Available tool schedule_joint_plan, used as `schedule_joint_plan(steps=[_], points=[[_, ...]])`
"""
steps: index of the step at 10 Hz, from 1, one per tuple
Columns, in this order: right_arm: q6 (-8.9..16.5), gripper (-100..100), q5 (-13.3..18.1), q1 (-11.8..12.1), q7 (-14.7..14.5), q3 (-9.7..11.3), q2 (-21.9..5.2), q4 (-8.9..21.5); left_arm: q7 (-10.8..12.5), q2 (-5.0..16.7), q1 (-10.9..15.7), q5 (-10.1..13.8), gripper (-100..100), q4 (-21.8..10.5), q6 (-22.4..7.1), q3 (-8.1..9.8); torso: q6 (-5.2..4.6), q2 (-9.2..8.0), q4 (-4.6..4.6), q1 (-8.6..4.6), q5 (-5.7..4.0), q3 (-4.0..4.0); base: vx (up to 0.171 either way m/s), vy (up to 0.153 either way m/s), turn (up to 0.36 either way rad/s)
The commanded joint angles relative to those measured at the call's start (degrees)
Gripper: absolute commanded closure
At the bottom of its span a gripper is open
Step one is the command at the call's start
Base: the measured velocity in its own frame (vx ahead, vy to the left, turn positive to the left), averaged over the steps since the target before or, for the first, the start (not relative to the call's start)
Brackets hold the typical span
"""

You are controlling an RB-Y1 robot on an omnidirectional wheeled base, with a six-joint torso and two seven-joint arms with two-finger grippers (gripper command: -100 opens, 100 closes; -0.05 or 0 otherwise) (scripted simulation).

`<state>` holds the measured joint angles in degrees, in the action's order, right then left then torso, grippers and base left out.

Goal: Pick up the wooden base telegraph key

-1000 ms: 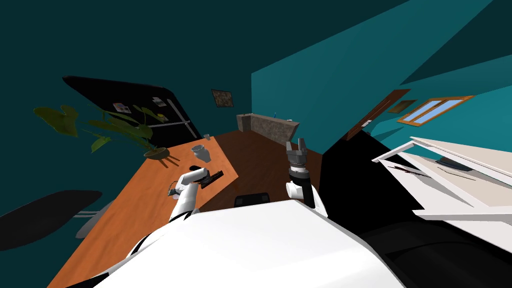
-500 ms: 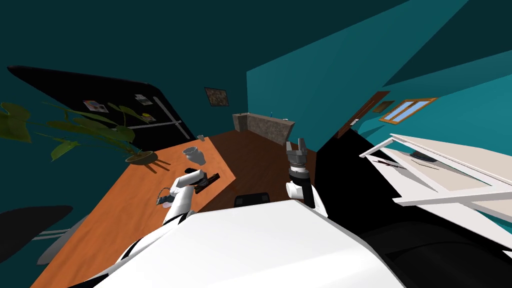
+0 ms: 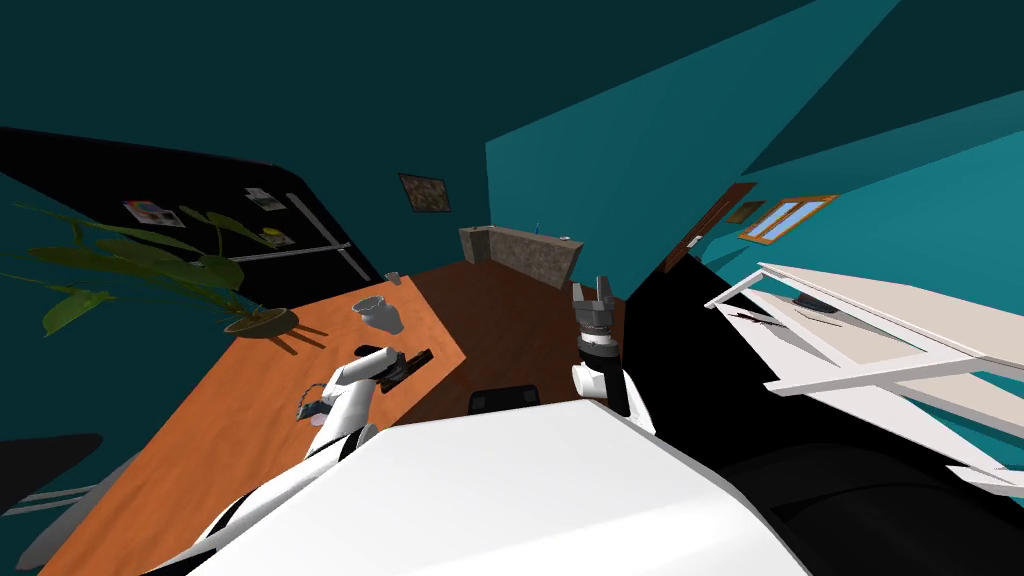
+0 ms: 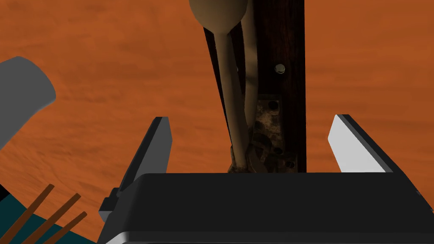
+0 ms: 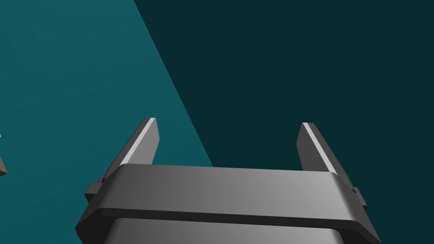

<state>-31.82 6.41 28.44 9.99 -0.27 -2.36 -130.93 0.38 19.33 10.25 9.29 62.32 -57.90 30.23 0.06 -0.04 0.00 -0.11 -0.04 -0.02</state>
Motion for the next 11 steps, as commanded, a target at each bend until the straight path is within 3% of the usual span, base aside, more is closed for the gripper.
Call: schedule_joint_plan(steps=[1, 2, 3, 4, 6, 7, 8, 10, 11], points=[[0.0, 0, 0.0, 0.0, 0.0, 0.0, 0.0, 0.0, -2.7, 2.9, -0.9, 2.9, -100, -2.9, 2.5, 1.7, 0.0, 0.0, 0.0, 0.0, 0.0, 0.0, -0.004, -0.063, -0.331], [0.0, 0, 0.0, 0.0, 0.0, 0.0, 0.0, 0.0, -2.7, 3.4, -0.9, 4.1, -100, -5.0, 2.5, 1.7, -0.09, 0.0, -0.01, -0.1, -0.03, 0.0, -0.002, -0.053, -0.159], [0.0, 0, 0.0, 0.0, 0.0, 0.0, 0.0, 0.0, -5.3, 6.5, -1.9, 6.2, -100, -8.3, 5.1, 3.37, -0.01, 0.0, 0.0, -0.07, -0.02, 0.0, -0.01, -0.076, -0.275], [0.0, 0, 0.0, 0.0, 0.0, 0.0, 0.0, 0.0, -5.4, 6.8, -1.9, 7.7, -100, -11.1, 5.1, 3.37, -0.06, -0.03, -0.01, -0.15, -0.03, -0.02, 0.003, -0.054, -0.129], [0.0, 0, 0.0, 0.0, 0.0, 0.0, 0.0, 0.0, -5.4, 6.8, -1.9, 8.0, -100, -11.1, 5.1, 3.37, 0.0, -0.01, -0.01, 0.0, 0.0, 0.0, 0.001, -0.015, 0.022], [0.0, 0, 0.0, 0.0, 0.0, 0.0, 0.0, 0.0, -8.1, 9.5, -2.8, 10.7, -100, -13.2, 7.6, 5.04, 0.0, -0.01, -0.01, 0.07, 0.01, -0.01, -0.004, -0.053, -0.313], [0.0, 0, 0.0, 0.0, 0.0, 0.0, 0.0, 0.0, -8.1, 10.1, -2.8, 12.0, -100, -14.3, 7.6, 5.04, -0.07, -0.02, -0.02, -0.05, -0.02, -0.01, -0.001, -0.051, -0.171], [0.0, 0, 0.0, 0.0, 0.0, 0.0, 0.0, 0.0, -8.1, 10.1, -2.8, 12.0, -100, -16.2, 7.6, 5.04, 0.01, -0.01, -0.01, 0.01, 0.0, -0.01, 0.001, -0.015, 0.025], [0.0, 0, 0.0, 0.0, 0.0, 0.0, 0.0, 0.0, -10.7, 12.6, -3.7, 14.6, -100, -18.0, 10.1, 6.71, 0.0, -0.01, -0.01, 0.07, 0.01, -0.01, 0.004, -0.058, -0.359]])
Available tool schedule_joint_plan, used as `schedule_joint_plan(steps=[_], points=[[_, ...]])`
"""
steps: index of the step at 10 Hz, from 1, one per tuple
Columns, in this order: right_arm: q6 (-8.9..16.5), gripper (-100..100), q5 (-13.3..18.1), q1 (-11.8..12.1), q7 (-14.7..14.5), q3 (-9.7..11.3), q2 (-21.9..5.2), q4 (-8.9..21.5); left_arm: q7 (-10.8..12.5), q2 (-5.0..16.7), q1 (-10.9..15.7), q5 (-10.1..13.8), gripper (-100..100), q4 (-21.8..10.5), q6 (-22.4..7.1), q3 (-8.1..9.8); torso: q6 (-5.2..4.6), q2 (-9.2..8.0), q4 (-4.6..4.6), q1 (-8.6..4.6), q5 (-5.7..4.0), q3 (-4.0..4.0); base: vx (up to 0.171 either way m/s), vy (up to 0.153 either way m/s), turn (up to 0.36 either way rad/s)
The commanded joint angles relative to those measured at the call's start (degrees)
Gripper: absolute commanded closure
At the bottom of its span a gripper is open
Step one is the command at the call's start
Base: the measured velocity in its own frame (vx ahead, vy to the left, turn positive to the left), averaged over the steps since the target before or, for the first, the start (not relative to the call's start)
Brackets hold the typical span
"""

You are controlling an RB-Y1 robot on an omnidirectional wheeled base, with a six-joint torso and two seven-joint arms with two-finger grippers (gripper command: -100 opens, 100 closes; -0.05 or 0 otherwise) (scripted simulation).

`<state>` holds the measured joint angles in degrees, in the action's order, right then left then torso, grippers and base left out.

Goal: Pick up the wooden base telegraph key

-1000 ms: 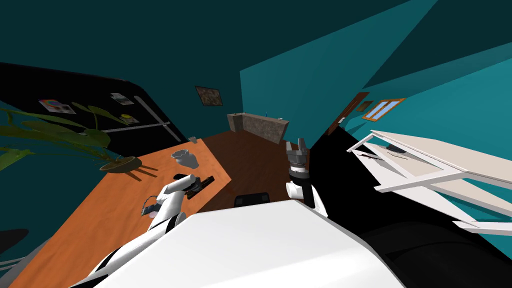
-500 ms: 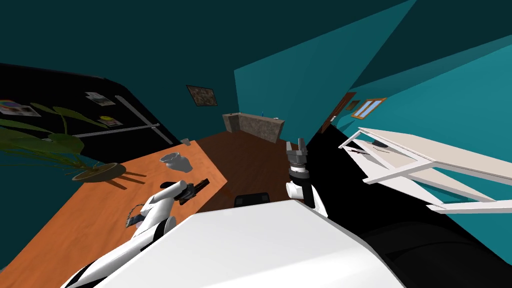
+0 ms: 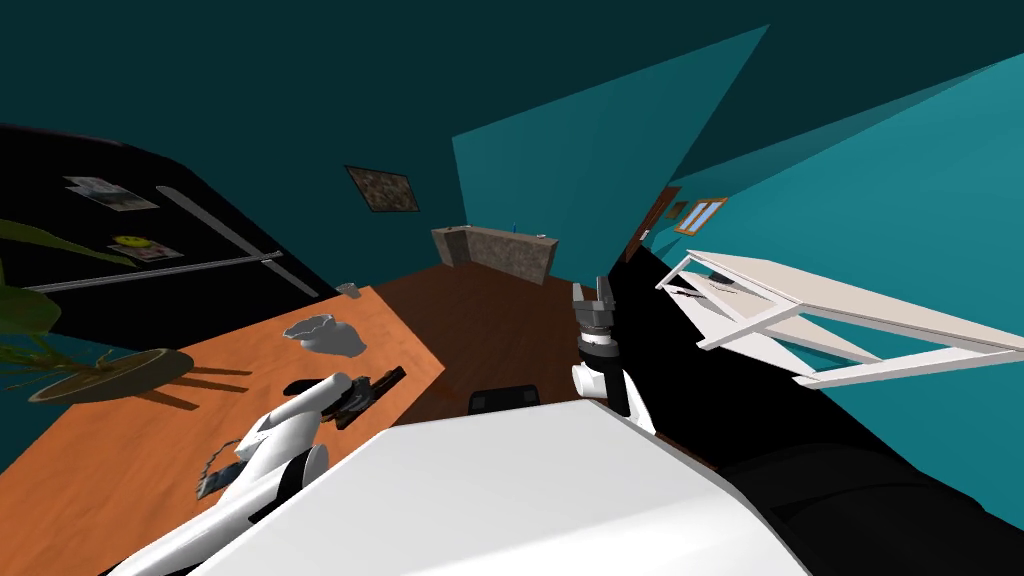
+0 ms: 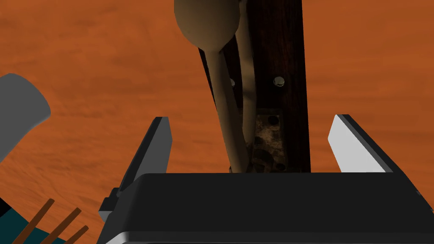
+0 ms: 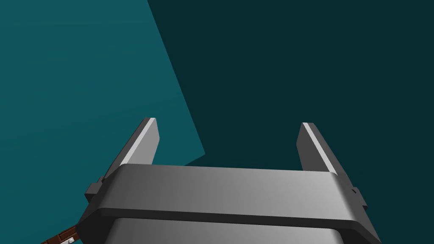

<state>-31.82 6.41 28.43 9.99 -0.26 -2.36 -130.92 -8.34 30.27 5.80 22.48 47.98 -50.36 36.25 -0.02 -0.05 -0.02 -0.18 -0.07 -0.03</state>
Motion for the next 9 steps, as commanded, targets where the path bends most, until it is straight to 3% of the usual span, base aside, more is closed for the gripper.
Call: schedule_joint_plan(steps=[1, 4, 5, 6, 7, 8, 9], points=[[0.0, 0, 0.0, 0.0, 0.0, 0.0, 0.0, 0.0, -2.0, 2.4, 0.8, 2.7, -100, -2.9, 2.6, 0.69, 0.0, 0.0, 0.0, 0.0, 0.0, 0.0, 0.003, -0.05, -0.144], [0.0, 0, 0.0, 0.0, 0.0, 0.0, 0.0, 0.0, -2.0, 2.4, 0.8, 2.7, -100, -7.0, 2.6, 0.69, 0.09, -0.01, 0.01, 0.15, 0.05, 0.0, 0.001, -0.009, 0.025], [0.0, 0, 0.0, 0.0, 0.0, 0.0, 0.0, 0.0, -4.6, 4.9, -0.2, 5.3, -100, -8.8, 5.1, 2.36, 0.08, -0.01, 0.01, 0.19, 0.05, 0.0, 0.002, -0.051, -0.279], [0.0, 0, 0.0, 0.0, 0.0, 0.0, 0.0, 0.0, -4.7, 5.7, -0.2, 6.6, -100, -12.1, 5.1, 2.36, 0.01, 0.0, 0.0, 0.04, 0.01, 0.0, 0.005, -0.054, -0.165], [0.0, 0, 0.0, 0.0, 0.0, 0.0, 0.0, 0.0, -7.4, 8.6, -1.1, 8.7, -100, -15.7, 7.6, 4.03, 0.08, 0.0, 0.01, 0.01, 0.01, 0.01, 0.013, -0.079, -0.314], [0.0, 0, 0.0, 0.0, 0.0, 0.0, 0.0, 0.0, -7.4, 9.0, -1.1, 10.0, -100, -14.5, 7.6, 4.03, 0.04, 0.0, 0.01, -0.09, -0.02, 0.0, 0.012, -0.061, -0.157], [0.0, 0, 0.0, 0.0, 0.0, 0.0, 0.0, 0.0, -7.4, 9.0, -1.1, 10.6, -100, -16.5, 7.6, 4.03, 0.06, 0.02, 0.01, -0.04, -0.02, 0.01, 0.004, -0.026, 0.023]])
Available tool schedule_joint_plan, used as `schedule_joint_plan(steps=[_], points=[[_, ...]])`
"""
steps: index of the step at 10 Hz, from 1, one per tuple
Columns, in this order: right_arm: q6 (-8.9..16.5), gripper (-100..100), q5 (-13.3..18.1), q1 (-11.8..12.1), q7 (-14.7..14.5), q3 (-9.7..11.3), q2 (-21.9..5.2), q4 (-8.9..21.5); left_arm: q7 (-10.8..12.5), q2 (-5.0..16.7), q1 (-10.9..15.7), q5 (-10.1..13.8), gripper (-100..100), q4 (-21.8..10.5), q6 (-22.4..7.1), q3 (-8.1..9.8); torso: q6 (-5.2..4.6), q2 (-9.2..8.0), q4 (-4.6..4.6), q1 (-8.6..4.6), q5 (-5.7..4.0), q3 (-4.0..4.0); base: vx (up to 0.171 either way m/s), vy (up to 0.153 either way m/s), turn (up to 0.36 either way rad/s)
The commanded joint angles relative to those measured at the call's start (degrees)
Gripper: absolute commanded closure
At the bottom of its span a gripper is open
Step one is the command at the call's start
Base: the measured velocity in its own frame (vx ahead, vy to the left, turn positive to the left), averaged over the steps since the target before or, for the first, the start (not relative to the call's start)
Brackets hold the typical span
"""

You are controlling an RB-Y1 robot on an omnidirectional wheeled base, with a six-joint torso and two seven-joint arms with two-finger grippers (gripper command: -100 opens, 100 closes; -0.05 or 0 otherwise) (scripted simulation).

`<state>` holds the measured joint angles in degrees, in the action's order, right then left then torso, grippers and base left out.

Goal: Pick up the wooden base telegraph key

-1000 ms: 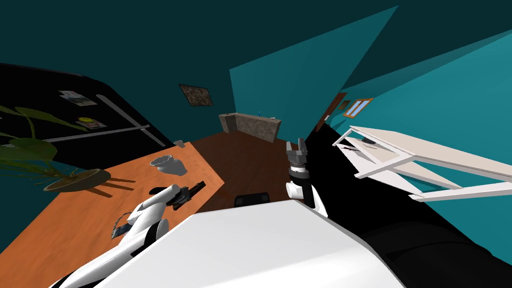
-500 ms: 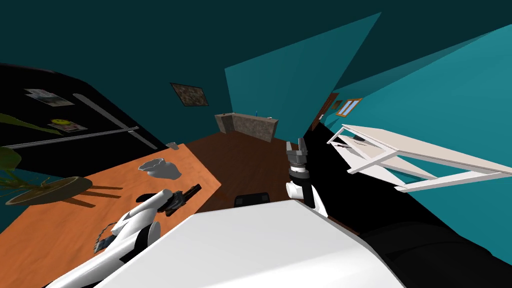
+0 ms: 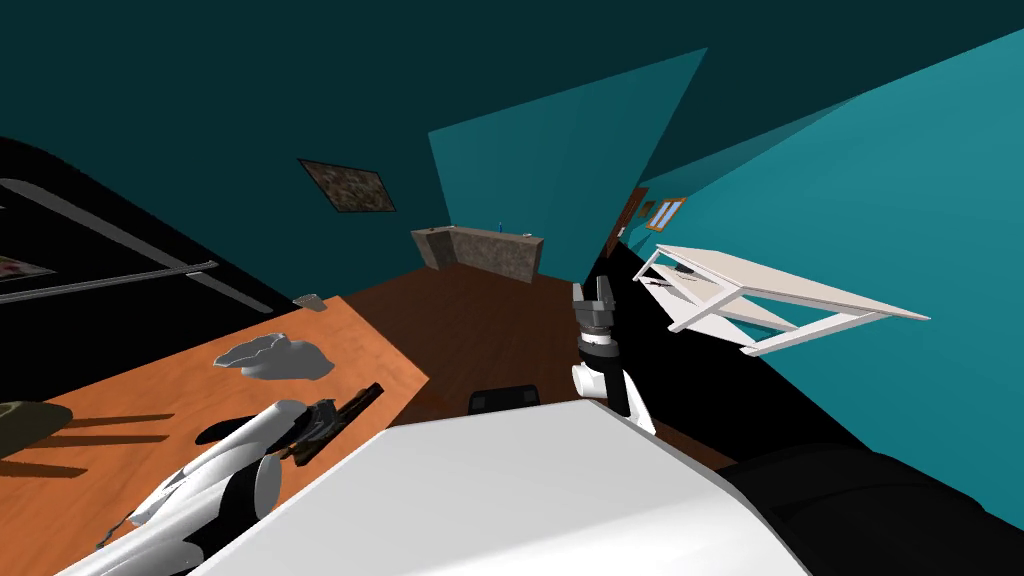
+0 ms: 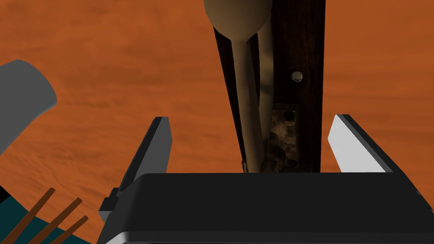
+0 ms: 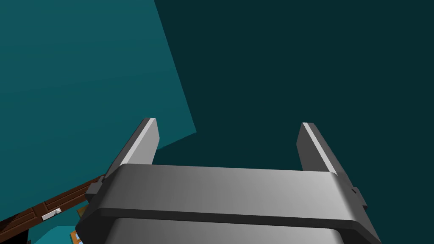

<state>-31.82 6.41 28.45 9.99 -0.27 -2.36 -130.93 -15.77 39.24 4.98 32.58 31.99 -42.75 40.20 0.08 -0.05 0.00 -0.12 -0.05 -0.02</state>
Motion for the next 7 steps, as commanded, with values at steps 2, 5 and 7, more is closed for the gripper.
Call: schedule_joint_plan(steps=[2, 5, 7], points=[[0.0, 0, 0.0, 0.0, 0.0, 0.0, 0.0, 0.0, -2.7, 3.4, -1.2, 4.2, -100, -3.9, 2.5, 1.74, -0.1, -0.01, -0.02, -0.07, -0.03, -0.01, 0.004, -0.053, -0.234], [0.0, 0, 0.0, 0.0, 0.0, 0.0, 0.0, 0.0, -6.4, 6.6, -0.7, 7.5, -100, -11.6, 6.1, 3.19, -0.02, 0.02, 0.0, -0.12, -0.03, 0.01, 0.012, -0.055, -0.131], [0.0, 0, 0.0, 0.0, 0.0, 0.0, 0.0, 0.0, -6.7, 6.7, -0.6, 7.8, 100, -12.0, 6.4, 3.23, -0.01, -0.02, -0.01, 0.08, 0.02, -0.01, -0.001, -0.004, 0.005]])
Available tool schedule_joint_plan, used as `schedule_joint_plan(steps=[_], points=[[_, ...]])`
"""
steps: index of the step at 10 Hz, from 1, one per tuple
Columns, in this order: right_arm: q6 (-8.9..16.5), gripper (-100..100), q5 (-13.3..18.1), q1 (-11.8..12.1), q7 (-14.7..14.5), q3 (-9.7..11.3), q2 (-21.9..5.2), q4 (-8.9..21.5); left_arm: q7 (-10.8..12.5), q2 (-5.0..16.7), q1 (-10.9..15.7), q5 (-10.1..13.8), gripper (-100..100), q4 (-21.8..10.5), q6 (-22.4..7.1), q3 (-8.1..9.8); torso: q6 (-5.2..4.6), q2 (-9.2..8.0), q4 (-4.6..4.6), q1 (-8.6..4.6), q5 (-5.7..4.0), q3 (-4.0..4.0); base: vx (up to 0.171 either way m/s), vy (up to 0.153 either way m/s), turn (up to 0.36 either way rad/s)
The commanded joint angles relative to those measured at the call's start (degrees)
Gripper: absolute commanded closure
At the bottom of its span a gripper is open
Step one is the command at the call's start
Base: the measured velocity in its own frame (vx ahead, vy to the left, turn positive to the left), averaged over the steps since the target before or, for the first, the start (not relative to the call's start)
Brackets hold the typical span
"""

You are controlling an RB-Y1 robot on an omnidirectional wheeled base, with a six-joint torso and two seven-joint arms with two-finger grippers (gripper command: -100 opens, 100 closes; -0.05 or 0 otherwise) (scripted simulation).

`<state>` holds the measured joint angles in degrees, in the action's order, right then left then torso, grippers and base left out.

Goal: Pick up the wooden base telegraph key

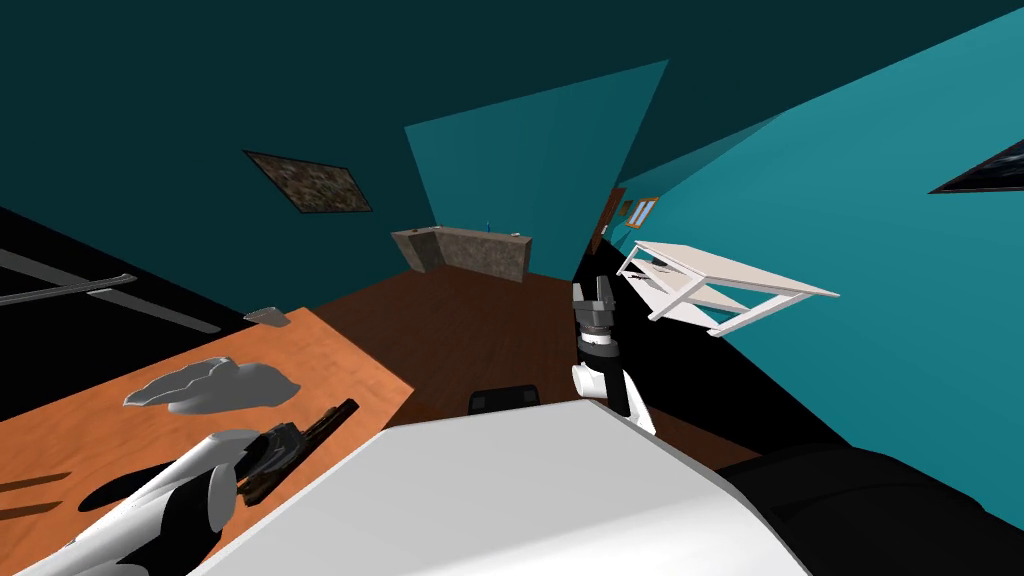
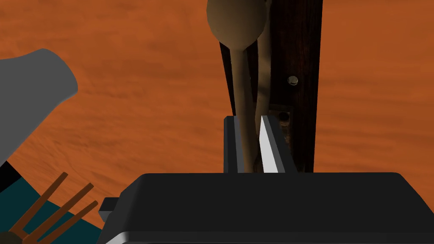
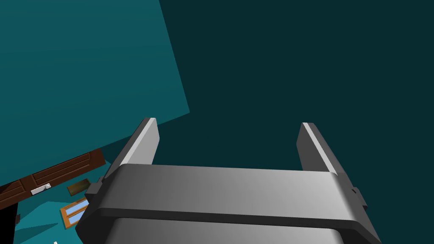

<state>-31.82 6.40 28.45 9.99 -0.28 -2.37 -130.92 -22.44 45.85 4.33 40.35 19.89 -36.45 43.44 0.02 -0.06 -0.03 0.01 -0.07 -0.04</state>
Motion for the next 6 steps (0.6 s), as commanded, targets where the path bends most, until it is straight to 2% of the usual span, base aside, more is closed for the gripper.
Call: schedule_joint_plan(steps=[1, 3, 4, 5, 6], points=[[0.0, 0, 0.0, 0.0, 0.0, 0.0, 0.0, 0.0, 0.0, 0.0, 0.0, 0.0, 100, 0.0, 0.0, 0.0, 0.0, 0.0, 0.0, 0.0, 0.0, 0.0, 0.0, 0.0, 0.0], [0.0, 0, 0.0, 0.0, 0.0, 0.0, 0.0, 0.0, 0.0, 0.0, 0.0, 0.0, 100, 0.0, 0.0, 0.03, 0.01, -0.01, 0.02, -0.02, 0.02, 0.0, 0.0, 0.0, 0.0], [0.0, 0, 0.0, 0.0, 0.0, 0.0, 0.0, 0.0, 0.1, 0.0, 0.0, 0.0, 0, 0.0, 0.0, 0.03, 0.01, -0.02, 0.02, -0.04, 0.0, 0.0, 0.0, 0.0, 0.0], [0.0, 0, 0.0, 0.0, 0.0, 0.0, 0.0, 0.0, 2.9, -2.9, -0.5, -2.8, 100, 2.9, -2.8, -1.49, 0.01, -0.02, 0.01, -0.05, -0.01, 0.0, -0.003, 0.067, 0.249], [0.0, 0, 0.0, 0.0, 0.0, 0.0, 0.0, 0.0, 6.2, -5.5, 0.4, -5.1, 100, 8.8, -5.4, -3.16, 0.28, -0.13, 0.11, 0.16, 0.15, -0.01, -0.01, 0.117, 0.434]])
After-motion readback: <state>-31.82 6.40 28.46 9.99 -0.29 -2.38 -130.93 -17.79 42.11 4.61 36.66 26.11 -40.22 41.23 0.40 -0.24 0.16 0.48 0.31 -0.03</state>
